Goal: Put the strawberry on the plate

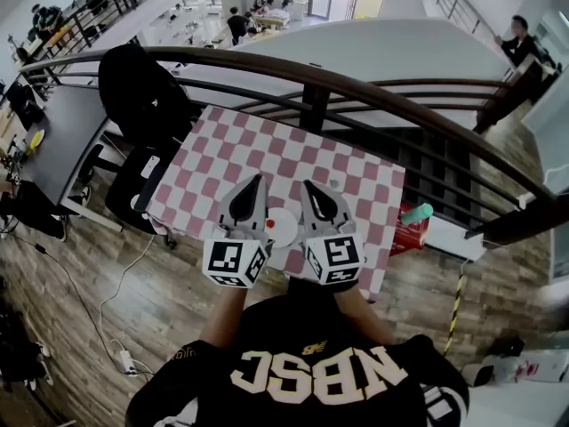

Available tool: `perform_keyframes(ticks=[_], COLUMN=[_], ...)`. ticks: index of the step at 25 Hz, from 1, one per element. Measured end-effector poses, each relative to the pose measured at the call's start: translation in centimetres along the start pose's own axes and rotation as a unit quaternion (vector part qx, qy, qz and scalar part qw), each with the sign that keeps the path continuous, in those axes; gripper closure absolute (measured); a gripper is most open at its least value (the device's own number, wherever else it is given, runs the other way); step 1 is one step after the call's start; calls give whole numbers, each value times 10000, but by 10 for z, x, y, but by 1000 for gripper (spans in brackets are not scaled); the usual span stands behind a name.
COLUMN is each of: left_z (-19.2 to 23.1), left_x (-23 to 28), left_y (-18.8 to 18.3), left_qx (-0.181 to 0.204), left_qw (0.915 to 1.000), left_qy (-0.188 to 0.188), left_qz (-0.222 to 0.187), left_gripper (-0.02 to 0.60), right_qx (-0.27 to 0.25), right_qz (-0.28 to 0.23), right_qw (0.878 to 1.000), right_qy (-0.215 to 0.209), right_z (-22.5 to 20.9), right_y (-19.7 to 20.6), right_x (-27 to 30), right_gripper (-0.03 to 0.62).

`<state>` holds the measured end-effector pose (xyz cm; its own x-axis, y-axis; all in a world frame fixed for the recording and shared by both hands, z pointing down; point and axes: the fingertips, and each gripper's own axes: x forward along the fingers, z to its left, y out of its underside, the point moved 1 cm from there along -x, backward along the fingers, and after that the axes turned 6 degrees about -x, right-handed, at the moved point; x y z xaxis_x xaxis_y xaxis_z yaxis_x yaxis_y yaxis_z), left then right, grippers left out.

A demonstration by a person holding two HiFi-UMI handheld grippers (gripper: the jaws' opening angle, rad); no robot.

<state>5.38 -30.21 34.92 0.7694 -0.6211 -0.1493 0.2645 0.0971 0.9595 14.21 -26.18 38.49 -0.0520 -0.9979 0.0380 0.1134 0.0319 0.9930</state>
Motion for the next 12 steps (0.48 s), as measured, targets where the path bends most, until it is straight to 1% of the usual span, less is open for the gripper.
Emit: perform_keyframes(ticks=[6,12], left_z=[-10,-16], left_x=[6,16], left_y=[9,21], left_qx=[4,20], left_qw=[9999,9996], left_qy=[87,163], left_qz=[70,225], left_gripper=[574,574], right_qx=[45,102], right_qz=[-26,36], right_qw=[9999,9997], right_qy=[141,213], right_z=[-14,-26], right_y=[1,8], right_x=[-4,-2], right_gripper=[577,577])
